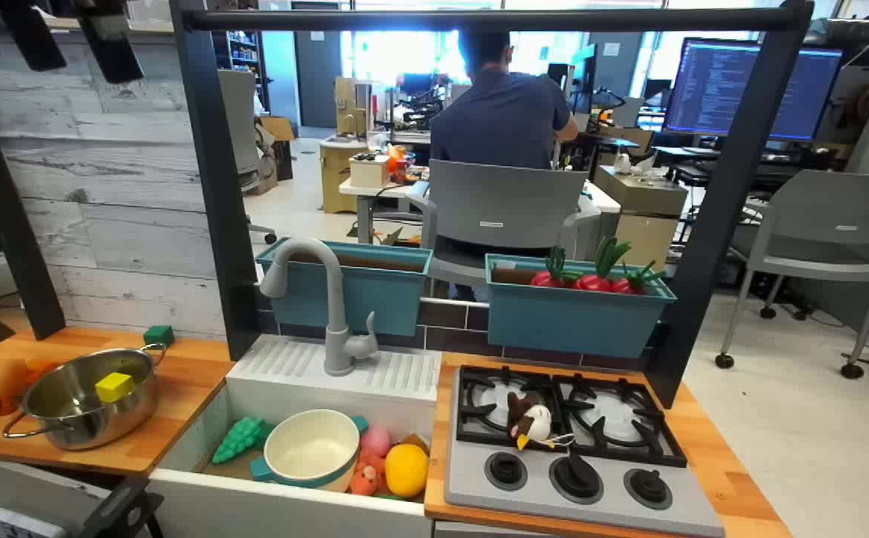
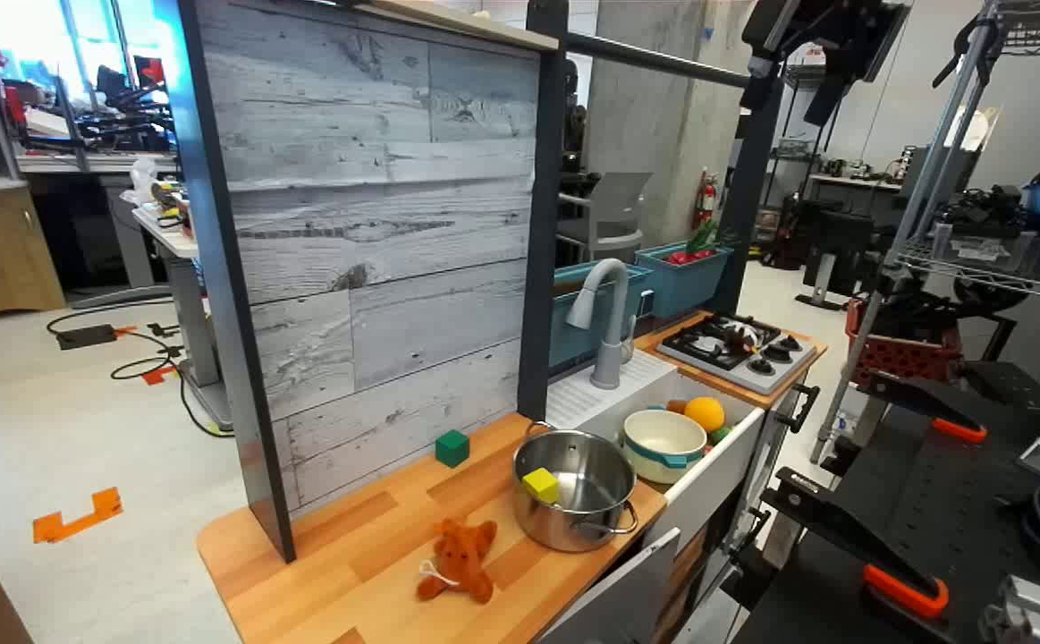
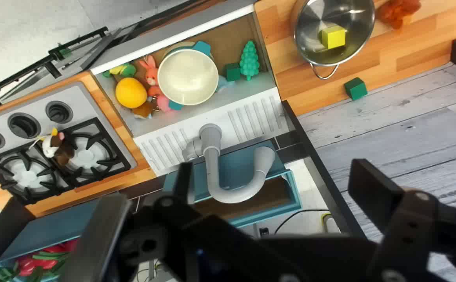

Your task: Remove the toy from the stove and put it on the base top on the left

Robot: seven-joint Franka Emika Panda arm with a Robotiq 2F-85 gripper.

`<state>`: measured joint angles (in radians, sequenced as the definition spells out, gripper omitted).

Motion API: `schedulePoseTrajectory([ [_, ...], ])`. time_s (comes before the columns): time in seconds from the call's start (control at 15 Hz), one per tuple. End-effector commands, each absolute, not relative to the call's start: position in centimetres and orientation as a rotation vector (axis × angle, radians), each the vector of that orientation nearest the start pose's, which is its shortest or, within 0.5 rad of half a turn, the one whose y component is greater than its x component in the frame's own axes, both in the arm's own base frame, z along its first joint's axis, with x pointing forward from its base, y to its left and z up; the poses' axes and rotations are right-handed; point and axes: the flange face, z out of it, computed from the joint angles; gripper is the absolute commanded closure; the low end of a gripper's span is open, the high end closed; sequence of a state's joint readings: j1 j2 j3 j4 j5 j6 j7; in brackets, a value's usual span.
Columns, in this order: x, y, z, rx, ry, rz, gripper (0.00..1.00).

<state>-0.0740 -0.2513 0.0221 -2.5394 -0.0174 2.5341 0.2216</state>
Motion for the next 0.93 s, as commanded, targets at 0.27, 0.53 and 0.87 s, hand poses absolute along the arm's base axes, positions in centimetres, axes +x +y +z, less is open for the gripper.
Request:
schedulePoseTrajectory([
  [0.27,45.8,-2.4,38.6,-3.094,0.414,-0.389,0.00],
  [0.53,47.8,-3.2,37.0,-3.135,0.460,-0.385,0.00],
  [0.87,52.4,-7.0,31.7,-3.235,0.524,-0.382,0.00],
])
